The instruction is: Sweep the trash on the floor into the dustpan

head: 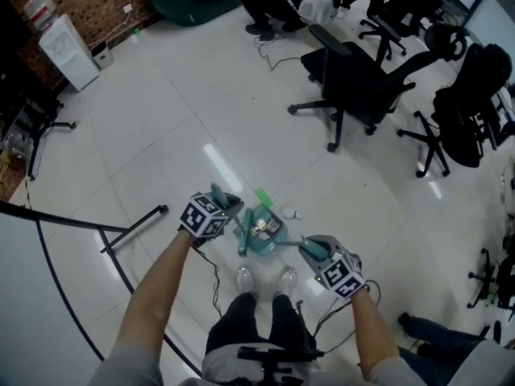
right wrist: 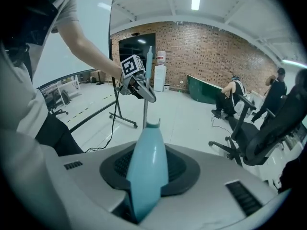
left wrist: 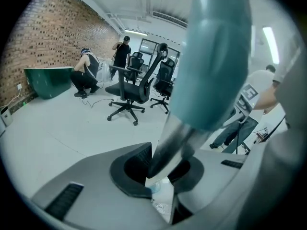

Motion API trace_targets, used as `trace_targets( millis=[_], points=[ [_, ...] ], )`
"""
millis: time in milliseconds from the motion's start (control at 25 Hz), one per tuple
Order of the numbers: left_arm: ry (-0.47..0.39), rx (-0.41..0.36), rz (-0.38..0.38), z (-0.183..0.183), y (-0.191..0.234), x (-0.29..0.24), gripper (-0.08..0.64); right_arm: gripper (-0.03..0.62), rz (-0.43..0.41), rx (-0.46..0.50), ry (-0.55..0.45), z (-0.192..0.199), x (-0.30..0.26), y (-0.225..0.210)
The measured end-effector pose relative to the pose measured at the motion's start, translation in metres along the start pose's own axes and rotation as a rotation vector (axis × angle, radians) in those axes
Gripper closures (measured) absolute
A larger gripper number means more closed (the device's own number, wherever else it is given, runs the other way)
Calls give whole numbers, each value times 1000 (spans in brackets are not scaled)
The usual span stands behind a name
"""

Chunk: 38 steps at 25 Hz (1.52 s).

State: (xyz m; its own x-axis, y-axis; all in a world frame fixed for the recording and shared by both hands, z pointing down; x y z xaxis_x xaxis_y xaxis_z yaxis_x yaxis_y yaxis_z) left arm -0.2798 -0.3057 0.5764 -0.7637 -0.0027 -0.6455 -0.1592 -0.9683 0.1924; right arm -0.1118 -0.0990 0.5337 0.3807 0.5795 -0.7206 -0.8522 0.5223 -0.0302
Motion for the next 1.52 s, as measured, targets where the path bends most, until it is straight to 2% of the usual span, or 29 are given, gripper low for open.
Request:
trace_targets(
  millis=[200, 400, 640, 800, 1000, 1200, 1520],
  points=[
    [15, -51, 11, -23, 1, -4, 520, 488, 72, -70, -26, 4, 37, -3],
    [47, -109, 33, -51, -17, -30, 520, 488, 119, -79, -15, 20, 77, -13],
    [110, -167, 12, -66, -40, -79, 522, 489, 160, -77, 6, 56, 119, -46],
    [135, -159, -3, -68, -48, -107, 522, 489, 169, -92, 38, 87, 144, -75],
    [151, -145, -28, -68, -47, -151, 522, 488, 161, -83, 77, 123, 144, -111],
    [137, -144, -36, -74, -42, -188, 522, 489, 151, -106, 89, 157, 120, -141],
    [115, -148, 29, -84, -64, -227, 518, 488, 108, -78, 93, 166, 113, -154]
  ],
)
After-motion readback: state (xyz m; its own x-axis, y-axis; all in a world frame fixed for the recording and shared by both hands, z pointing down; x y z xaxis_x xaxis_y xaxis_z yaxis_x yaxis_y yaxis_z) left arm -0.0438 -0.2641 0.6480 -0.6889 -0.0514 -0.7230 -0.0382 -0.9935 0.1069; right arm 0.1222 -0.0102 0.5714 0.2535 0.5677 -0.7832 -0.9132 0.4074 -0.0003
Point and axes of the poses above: the fingertips, and each gripper's own axes: x backward along the fingers, y to its left, z out of its underside, the point moved 6 cm from there along x, backward along the fingers, and after that the axes turned 7 degrees about -x, right-handed, at the moved point
